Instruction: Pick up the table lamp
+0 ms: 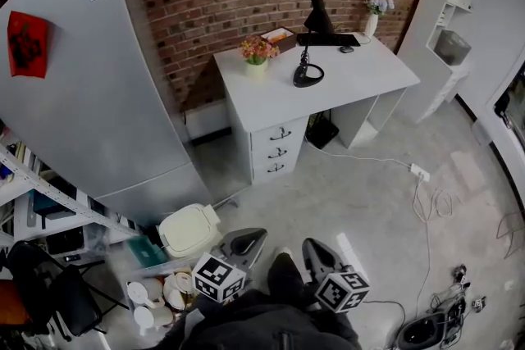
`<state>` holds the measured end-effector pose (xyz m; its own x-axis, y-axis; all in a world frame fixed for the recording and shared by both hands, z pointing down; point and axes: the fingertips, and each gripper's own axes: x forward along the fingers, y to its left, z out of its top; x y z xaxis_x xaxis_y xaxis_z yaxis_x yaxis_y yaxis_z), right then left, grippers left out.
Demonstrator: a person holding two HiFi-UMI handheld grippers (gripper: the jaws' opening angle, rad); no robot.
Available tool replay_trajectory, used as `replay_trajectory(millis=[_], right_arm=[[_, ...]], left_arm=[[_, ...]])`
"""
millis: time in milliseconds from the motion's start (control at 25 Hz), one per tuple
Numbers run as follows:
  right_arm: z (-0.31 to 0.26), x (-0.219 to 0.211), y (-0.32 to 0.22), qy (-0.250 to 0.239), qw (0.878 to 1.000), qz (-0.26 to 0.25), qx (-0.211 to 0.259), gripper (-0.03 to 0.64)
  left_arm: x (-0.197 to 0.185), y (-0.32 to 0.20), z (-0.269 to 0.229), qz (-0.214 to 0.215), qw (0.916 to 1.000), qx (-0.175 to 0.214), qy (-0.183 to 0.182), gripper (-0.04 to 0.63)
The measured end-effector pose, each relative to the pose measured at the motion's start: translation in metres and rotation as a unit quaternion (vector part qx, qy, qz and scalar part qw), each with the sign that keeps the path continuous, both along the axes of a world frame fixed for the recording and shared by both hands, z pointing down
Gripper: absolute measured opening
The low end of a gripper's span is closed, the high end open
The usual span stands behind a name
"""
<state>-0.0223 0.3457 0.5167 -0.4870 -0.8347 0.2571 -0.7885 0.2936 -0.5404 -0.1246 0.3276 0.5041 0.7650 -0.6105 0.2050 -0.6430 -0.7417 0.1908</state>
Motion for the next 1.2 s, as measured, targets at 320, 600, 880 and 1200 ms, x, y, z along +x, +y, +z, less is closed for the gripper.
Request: replay_trajectory(millis=[320, 600, 880, 1200], right_arm=[[-0.012, 0.034, -0.075, 0.005, 1.000, -0.007, 0.013, 0.014], [-0.007, 0.057, -0.120, 0.000, 1.000, -0.009, 0.008, 0.014], [0.001, 0.071, -0.158, -0.007, 1.000, -0.015, 0.006, 0.014], [0.005, 0.090, -0.206, -0.002, 1.000, -0.022, 0.016, 0.014]], left_arm=[[0.037, -0.074, -0.012, 0.004, 0.9999, 0.010, 0.011, 0.006], [0.062, -0.117, -0.010, 0.007, 0.9999, 0.010, 0.008, 0.006], [0.075, -0.155, -0.004, 0.000, 1.0000, 0.009, 0.003, 0.006], [0.089, -0.199, 0.002, -0.010, 0.9998, 0.016, 0.005, 0.006]])
